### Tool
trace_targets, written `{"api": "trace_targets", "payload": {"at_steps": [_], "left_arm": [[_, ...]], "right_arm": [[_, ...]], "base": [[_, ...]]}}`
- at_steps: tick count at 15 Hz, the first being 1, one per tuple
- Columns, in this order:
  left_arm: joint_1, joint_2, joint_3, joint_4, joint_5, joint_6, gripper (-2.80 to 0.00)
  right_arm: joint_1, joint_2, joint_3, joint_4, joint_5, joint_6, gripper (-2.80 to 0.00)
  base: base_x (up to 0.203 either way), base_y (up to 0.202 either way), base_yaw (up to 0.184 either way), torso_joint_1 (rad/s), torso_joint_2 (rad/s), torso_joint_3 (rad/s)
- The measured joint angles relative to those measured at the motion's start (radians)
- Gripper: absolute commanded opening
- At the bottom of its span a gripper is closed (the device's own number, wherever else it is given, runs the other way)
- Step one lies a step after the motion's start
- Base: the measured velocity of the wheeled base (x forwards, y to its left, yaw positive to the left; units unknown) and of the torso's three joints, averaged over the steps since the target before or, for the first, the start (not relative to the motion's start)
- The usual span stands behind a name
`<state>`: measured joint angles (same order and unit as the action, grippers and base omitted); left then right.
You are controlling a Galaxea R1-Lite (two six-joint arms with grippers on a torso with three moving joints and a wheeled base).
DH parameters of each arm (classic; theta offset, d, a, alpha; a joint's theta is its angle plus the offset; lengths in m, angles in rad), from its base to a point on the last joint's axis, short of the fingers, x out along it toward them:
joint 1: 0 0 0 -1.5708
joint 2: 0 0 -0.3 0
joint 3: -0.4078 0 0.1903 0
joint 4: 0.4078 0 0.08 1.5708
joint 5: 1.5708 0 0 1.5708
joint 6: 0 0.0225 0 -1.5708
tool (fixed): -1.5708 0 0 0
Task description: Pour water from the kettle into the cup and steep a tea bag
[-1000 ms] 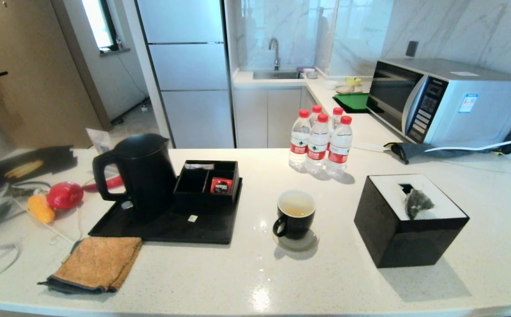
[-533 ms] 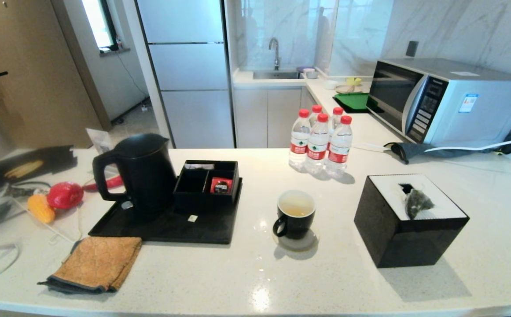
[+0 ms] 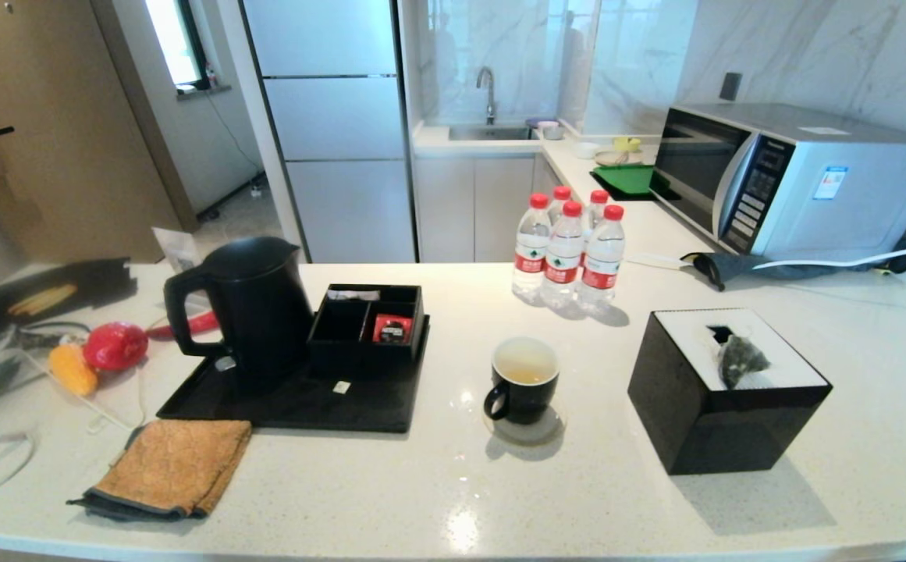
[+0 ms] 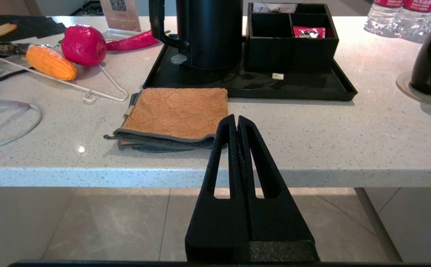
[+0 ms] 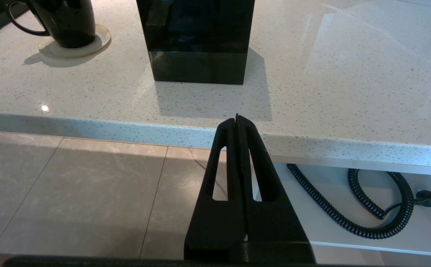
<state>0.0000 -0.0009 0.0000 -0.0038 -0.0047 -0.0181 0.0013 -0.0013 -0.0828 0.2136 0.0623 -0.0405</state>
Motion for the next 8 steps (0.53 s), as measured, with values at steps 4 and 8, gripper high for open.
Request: {"api": "trace_targets", "payload": {"at_steps": [4, 8], "left_arm": [[0.0, 0.0, 0.0, 0.0, 0.0, 0.0, -2.8], [0.0, 0.0, 0.0, 0.0, 0.001, 0.0, -2.8]], "right_arm": [[0.0, 0.0, 0.001, -0.003, -0.002, 0.003, -2.8], [0.0, 0.0, -0.017, -0.01, -0.006, 0.022, -2.8]], "base": [[0.0, 0.0, 0.0, 0.0, 0.0, 0.0], [0.0, 0.0, 0.0, 0.0, 0.0, 0.0]]}}
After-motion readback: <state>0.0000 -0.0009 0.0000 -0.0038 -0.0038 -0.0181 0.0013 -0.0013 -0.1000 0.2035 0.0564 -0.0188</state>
